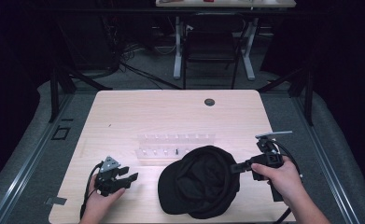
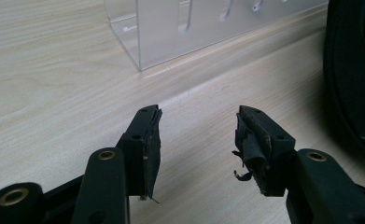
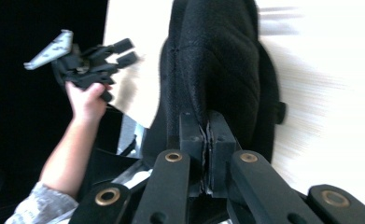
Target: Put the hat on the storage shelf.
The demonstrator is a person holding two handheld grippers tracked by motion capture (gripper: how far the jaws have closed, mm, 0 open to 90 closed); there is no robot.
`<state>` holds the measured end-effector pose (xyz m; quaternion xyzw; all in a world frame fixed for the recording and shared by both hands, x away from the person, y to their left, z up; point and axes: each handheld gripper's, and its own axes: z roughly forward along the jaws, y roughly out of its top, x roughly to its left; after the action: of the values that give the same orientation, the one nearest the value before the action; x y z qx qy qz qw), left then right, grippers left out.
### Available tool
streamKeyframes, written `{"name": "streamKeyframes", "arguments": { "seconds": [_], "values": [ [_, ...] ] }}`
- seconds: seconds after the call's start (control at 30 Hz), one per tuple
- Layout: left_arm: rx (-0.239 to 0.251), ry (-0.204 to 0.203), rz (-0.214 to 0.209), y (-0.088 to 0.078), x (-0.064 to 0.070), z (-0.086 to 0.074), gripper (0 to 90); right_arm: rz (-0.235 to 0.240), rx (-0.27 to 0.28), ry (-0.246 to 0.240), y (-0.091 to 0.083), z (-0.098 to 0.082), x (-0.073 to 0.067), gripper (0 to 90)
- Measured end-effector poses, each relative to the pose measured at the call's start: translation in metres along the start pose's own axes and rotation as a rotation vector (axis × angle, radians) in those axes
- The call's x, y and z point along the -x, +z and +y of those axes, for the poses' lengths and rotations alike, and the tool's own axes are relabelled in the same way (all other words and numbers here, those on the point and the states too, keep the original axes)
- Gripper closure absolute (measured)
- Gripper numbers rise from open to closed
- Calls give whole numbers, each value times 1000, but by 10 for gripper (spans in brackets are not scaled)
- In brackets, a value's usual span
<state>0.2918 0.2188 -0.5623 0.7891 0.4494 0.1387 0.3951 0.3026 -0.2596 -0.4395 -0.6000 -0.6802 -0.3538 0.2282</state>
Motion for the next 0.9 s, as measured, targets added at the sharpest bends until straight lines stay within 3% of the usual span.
{"name": "streamKeyframes", "arguments": {
  "seconds": [0.17,0.5,0.63,0.9],
  "values": [
    [-4,2,-4,0,1,0,499,32,10,-30,-2,2,-16,879],
    [-9,10,-1,1,1,0,502,114,28,-21,0,8,-32,880],
    [-9,3,-2,1,1,0,503,160,21,-42,-2,12,-39,880],
    [-7,6,0,1,1,0,503,185,36,-53,-6,14,-47,880]
  ]
}}
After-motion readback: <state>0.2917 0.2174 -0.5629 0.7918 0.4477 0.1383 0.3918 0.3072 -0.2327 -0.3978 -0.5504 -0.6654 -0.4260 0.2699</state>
